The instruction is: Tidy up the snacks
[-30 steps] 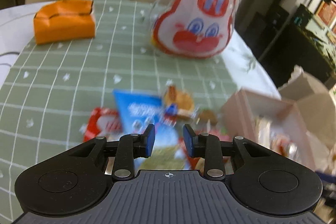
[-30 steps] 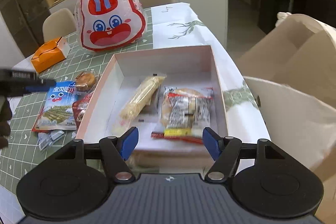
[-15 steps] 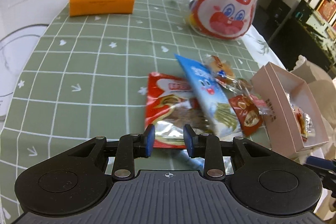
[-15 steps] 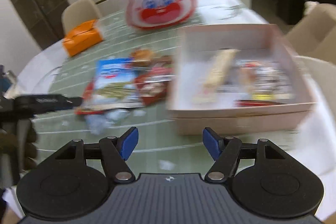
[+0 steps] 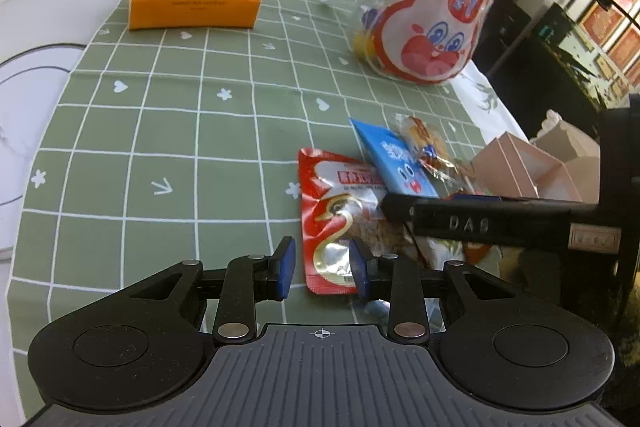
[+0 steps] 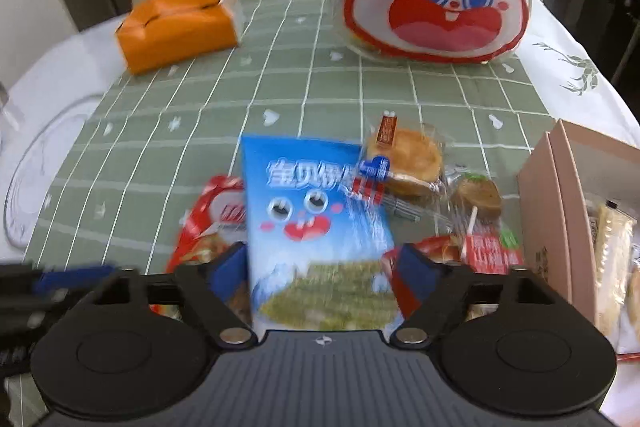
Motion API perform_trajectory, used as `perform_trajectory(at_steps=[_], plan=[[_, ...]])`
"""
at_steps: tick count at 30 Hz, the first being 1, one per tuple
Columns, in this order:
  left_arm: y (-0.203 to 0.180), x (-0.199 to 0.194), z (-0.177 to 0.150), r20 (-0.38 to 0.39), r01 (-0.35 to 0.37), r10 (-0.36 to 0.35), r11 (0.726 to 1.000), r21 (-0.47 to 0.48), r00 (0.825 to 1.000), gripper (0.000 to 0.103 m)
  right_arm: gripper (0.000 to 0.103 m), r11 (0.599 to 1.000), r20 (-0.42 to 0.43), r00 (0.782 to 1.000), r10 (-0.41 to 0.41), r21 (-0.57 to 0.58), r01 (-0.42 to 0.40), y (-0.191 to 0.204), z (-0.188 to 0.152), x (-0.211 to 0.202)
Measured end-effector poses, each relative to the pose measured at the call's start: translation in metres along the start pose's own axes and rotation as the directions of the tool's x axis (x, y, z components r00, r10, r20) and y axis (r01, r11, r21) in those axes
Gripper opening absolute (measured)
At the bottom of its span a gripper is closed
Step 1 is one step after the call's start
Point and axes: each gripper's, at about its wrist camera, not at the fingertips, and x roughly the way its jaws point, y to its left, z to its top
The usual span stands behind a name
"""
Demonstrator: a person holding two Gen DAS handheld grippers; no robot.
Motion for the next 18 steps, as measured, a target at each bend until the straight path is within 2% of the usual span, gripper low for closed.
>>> perform_trajectory(at_steps=[3, 4, 5, 9, 12, 18], plan=[[-0.001, 0.001, -0.001, -0.012, 0.003, -0.002, 1.0, 0.012, 1.0, 0.033, 0.083, 0.999, -0.004, 1.0, 0.031, 0.035, -0.031, -0.006, -0.009, -0.011], [-0.001, 0.003, -0.001, -0.018, 0.004, -0.004, 1.0, 0.014, 1.0, 0.033, 0.077, 0.998, -0.002, 0.999, 0.046, 0.036, -0.046, -0.006, -0.015, -0.017], [-0.002, 0.004, -0.001, -0.022, 0.008, -0.008, 1.0, 0.016, 1.0, 0.033, 0.062, 0.997, -0.006, 0.998, 0.064, 0.037, -0.064, -0.006, -0.02, -0.023], [-0.012, 0.014, -0.005, -0.05, 0.029, -0.026, 0.999, 0.044, 0.998, 0.034, 0.047, 0.998, -0.009, 0.998, 0.063, 0.012, -0.063, -0.004, -0.05, -0.053], [-0.022, 0.022, -0.009, -0.068, 0.044, -0.04, 0.997, 0.066, 0.997, 0.034, 0.043, 0.999, -0.012, 0.999, 0.036, -0.018, -0.036, -0.004, -0.074, -0.071], [-0.044, 0.033, -0.008, -0.066, 0.073, -0.066, 0.992, 0.099, 0.996, 0.033, 0.042, 0.998, -0.014, 0.999, -0.039, -0.058, 0.038, -0.019, -0.118, -0.098]])
